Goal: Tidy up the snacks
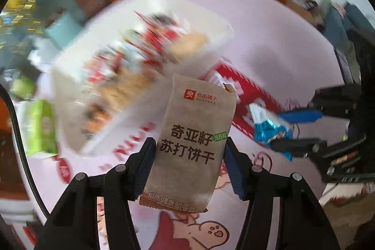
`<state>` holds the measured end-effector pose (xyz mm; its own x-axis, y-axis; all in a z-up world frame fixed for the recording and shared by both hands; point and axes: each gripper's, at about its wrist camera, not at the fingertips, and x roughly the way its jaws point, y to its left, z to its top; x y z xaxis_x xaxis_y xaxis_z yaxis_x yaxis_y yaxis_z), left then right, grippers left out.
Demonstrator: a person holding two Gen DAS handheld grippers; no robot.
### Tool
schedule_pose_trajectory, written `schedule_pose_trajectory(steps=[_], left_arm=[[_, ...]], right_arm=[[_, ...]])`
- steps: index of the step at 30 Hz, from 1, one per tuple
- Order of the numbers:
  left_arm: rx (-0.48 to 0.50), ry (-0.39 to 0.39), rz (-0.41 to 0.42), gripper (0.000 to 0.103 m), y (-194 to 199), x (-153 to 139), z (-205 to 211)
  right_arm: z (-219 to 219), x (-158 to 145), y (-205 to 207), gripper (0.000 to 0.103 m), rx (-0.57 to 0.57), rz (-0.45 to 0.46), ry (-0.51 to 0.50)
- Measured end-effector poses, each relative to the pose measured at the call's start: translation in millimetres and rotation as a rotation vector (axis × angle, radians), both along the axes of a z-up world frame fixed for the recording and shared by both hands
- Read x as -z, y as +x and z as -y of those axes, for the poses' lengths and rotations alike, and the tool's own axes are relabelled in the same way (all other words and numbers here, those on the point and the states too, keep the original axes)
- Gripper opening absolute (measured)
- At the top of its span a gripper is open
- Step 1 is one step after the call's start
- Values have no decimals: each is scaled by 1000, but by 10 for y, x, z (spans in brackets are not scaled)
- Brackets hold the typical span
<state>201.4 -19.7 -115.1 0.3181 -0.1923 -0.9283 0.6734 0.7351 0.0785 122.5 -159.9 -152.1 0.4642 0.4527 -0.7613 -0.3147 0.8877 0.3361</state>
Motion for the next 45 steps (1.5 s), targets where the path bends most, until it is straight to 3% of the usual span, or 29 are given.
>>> schedule_pose_trajectory(steps=[5, 8, 12, 15, 18, 22, 24, 25, 26, 31, 45], left_arm=[[-161, -58, 125, 56, 167, -667, -175], [-269, -114, 182, 56, 403, -1036, -298], [-388, -176, 262, 57, 680, -1310, -407], [-458, -224, 277, 57, 844, -1389, -517], [-507, -238, 278, 57, 1005, -1342, -544], [-551, -196, 276, 58, 1213, -1063, -520], [-547, -196, 268, 69, 1297, -923, -507], [-546, -196, 264, 87, 1327, -856, -504], [-553, -188, 263, 89, 1345, -795, -501], [-579, -195, 166, 91, 1423, -541, -570], [-612, -191, 127, 92, 1031, -433, -598]], right_arm=[[-135, -531, 293, 32, 10, 112, -20], [-125, -876, 595, 32, 92, 145, -23], [-23, -1180, 930, 32, 179, 165, 37], [-1, -1334, 1155, 32, 219, 197, 42], [-34, -1398, 1383, 33, 242, 216, 32], [-84, -1313, 1611, 35, 251, 194, 10], [-122, -1185, 1732, 47, 240, 164, -5], [-131, -1126, 1760, 56, 237, 146, -11], [-143, -1048, 1796, 58, 244, 126, -24], [-132, -859, 1721, 70, 232, 82, -27], [-188, -784, 1381, 70, 203, 65, -45]])
